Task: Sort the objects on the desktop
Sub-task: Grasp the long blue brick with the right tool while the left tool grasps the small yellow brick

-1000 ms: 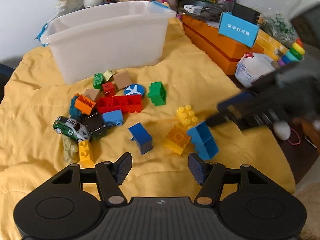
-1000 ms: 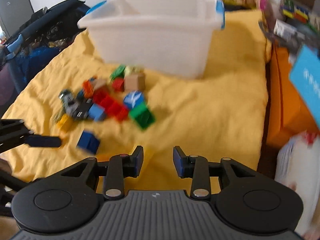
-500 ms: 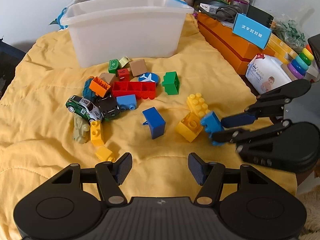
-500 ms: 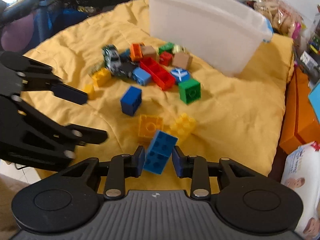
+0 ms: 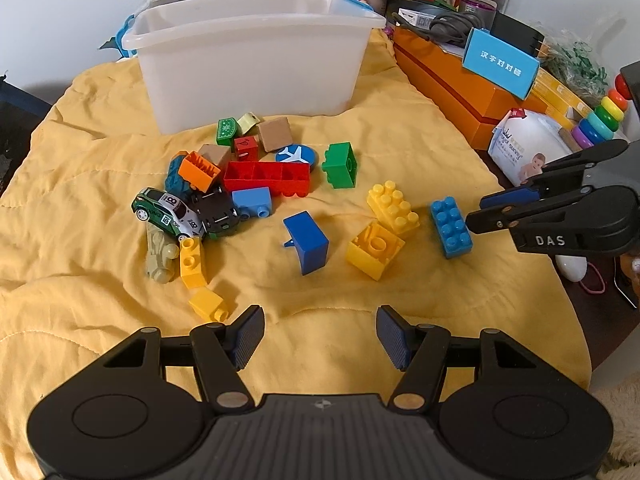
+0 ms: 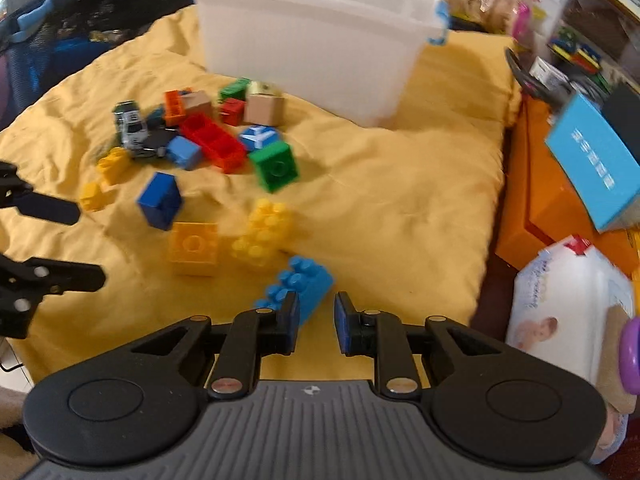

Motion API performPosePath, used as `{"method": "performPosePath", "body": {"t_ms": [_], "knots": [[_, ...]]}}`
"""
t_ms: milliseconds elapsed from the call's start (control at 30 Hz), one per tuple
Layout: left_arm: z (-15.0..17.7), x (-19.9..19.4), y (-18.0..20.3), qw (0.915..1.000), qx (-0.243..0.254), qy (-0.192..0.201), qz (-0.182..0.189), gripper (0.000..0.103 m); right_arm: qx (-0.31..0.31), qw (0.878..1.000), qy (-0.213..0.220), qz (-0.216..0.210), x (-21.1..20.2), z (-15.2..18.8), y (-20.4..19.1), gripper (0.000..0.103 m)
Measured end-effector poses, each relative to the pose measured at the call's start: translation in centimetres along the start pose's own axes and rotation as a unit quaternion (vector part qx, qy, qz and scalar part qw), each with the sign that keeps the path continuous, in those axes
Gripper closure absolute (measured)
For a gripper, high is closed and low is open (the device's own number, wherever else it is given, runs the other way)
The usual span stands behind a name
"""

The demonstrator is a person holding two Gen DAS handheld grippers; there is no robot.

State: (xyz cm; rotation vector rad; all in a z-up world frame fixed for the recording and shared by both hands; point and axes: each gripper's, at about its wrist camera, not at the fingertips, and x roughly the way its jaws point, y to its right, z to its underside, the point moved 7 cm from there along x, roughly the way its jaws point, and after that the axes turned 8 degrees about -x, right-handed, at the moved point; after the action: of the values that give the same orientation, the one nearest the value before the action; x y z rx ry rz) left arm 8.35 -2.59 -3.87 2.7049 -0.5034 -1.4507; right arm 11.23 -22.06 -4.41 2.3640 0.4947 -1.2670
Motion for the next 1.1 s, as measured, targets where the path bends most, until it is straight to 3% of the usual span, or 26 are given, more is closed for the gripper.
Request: {"method": "performPosePath", "body": {"t_ms": [400, 633, 733, 800, 933, 1000, 1067, 1100], "knots": [[0.2, 0.1, -0.4, 1.0, -0.006, -0.003, 0.0, 0.037, 0.062, 0.998, -0.012, -0.014, 1.6, -0.6, -0.2, 0.072], [-1.6, 0.0, 3.7, 0.9963, 0.073, 0.025, 0.036, 0.037, 0.038, 0.999, -0.028, -0.026, 2.6, 0.0, -0.8, 0.074], [-2.6, 1.0, 5.9, 0.988, 0.142, 0.035, 0.049, 0.038, 0.037, 0.999, -0.022, -0.031, 2.0, 0.0, -0.4, 0.074], [-2.6, 2.2, 7.1, 0.9788, 0.2, 0.027, 0.037, 0.046, 0.036, 0.999, -0.021, -0.029, 1.8, -0.1, -0.1, 0.074], [-1.8, 5.0, 8.2, 0.953, 0.303, 0.01, 0.009, 0.053, 0.048, 0.998, -0.025, -0.031, 1.8, 0.4, 0.5, 0.074], [-1.6, 6.3, 7.8, 0.9469, 0.321, -0.003, -0.008, 0.057, 0.049, 0.998, -0.025, -0.033, 1.8, 0.6, 0.5, 0.074], [-2.3, 6.4, 7.1, 0.9554, 0.295, 0.0, 0.0, 0.071, 0.051, 0.998, -0.026, -0.033, 1.7, 0.8, 0.5, 0.074], [-3.2, 6.0, 6.3, 0.969, 0.246, -0.01, 0.02, 0.074, 0.053, 0.998, -0.026, -0.035, 1.7, 0.9, 0.5, 0.074]]}}
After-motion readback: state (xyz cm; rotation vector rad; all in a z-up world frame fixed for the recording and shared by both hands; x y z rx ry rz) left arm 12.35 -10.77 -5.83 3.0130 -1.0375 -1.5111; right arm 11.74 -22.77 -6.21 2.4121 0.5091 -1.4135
